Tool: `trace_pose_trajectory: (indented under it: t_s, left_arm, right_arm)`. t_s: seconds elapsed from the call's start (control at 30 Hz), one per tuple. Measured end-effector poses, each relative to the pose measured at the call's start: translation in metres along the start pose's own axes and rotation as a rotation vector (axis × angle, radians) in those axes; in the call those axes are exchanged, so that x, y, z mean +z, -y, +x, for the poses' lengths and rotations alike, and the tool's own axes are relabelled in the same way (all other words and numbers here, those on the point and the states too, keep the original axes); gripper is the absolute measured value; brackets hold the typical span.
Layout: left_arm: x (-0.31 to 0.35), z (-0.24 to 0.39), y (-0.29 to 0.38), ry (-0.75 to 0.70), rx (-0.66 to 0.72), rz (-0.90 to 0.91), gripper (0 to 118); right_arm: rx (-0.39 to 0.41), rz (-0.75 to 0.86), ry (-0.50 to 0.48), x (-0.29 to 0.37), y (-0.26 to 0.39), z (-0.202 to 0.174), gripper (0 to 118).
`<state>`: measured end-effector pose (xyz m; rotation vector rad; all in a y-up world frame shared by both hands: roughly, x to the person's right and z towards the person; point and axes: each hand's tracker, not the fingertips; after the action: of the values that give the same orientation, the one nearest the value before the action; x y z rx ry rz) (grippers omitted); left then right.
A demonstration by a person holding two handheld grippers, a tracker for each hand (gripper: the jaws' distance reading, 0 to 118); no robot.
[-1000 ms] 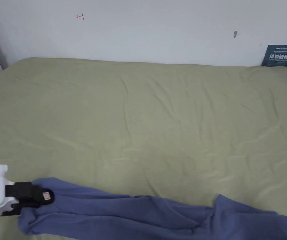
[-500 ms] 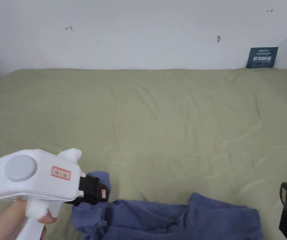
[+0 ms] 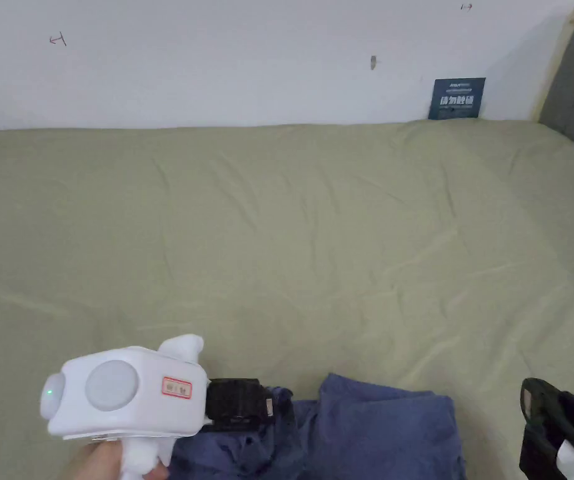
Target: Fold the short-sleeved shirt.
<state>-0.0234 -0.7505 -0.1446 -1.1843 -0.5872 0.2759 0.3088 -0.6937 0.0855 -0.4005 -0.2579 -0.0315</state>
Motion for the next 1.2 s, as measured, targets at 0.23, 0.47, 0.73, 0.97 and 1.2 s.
trace_pose_trajectory:
  t_s: [0.23, 0.47, 0.73, 0.97, 1.2]
  left_arm:
    - [0.015, -0.048, -0.004, 0.054, 0.133, 0.002, 0]
    - [-0.089, -0.017, 0.02, 0.24, 0.203, -0.185, 0]
    - [-0.039, -0.013, 0.02, 0.175, 0.111, -0.063, 0]
    - [0.064, -0.082, 0.023, 0.076, 0.148, 0.064, 0]
    - [0.041, -0.136, 0.023, 0.214, 0.218, -0.041, 118]
  right_arm:
    - [-0.007, -0.017, -0.06, -0.013, 0.004, -0.016, 0]
    - [0.005, -0.038, -0.071, -0.015, 0.007, -0.025, 0]
    - [0.009, -0.065, -0.062, -0.018, 0.008, -0.023, 0]
    - [0.039, -0.053, -0.09, -0.022, 0.003, -0.039, 0]
    - [0.05, -0.07, -0.114, -0.025, 0.005, -0.056, 0]
